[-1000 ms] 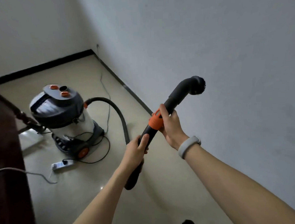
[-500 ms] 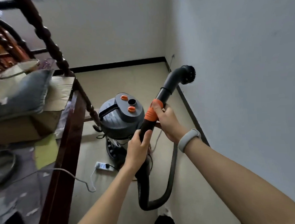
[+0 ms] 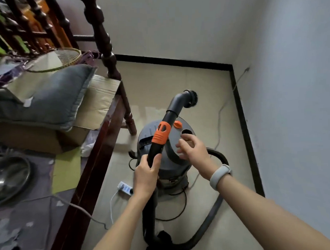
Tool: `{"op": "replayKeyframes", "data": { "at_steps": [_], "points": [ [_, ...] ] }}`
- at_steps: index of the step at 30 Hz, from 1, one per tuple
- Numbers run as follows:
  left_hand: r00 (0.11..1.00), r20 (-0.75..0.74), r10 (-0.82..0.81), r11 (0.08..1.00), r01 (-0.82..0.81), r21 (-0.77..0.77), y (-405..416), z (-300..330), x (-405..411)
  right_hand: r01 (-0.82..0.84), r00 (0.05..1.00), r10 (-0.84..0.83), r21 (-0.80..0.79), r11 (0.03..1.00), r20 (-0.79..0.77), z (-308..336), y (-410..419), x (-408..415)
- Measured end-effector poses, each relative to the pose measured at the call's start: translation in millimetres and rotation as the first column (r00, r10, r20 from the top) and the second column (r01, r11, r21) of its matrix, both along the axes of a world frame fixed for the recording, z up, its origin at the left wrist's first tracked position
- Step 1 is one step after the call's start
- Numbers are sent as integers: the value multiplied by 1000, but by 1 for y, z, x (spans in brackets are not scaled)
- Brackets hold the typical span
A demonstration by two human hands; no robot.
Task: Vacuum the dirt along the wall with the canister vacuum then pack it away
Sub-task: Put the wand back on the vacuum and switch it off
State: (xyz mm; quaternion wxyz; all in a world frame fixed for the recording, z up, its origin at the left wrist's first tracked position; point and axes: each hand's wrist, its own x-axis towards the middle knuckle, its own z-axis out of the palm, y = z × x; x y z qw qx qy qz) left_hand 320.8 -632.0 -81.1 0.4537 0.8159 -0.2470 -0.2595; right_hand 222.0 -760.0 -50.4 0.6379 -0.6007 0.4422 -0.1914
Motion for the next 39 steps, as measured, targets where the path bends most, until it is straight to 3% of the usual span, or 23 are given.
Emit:
{"op": "replayKeyframes", "data": {
  "at_steps": [4,7,12,15,17,24,29,31,34,39],
  "points": [
    [998,-1,69,994,-69,85,-11,-35,26,-30,974,16,-58,998,-228,-47,-38,-3],
    [993,-47,113,986,-106,127,-20,-57,34,-89,895,40,-89,992,-443,-81,-72,-10],
    [964,-60,258,952,-243,185,-45,-91,28,-383,715,179,-165,909,-676,-133,-126,4],
    [950,-53,308,931,-290,222,-68,-110,19,-648,579,341,-164,744,-741,-163,-147,17],
    [948,-29,317,922,-301,242,-84,-118,13,-739,520,403,-161,654,-753,-178,-153,19],
    [875,-31,484,858,-467,212,-124,-133,-11,-870,488,515,-340,358,-705,-191,-177,15],
    [835,-25,550,814,-529,239,-133,-139,-17,-910,354,525,-415,2,-774,-194,-193,17],
    [829,-24,559,807,-538,242,-135,-141,-19,-912,309,557,-407,-57,-771,-193,-202,20],
    [822,-21,569,801,-548,243,-140,-144,-20,-923,316,617,-384,24,-721,-191,-214,30],
    [820,-11,572,798,-554,237,-147,-148,-17,-758,652,489,-489,431,-580,-192,-237,71]
  ]
}}
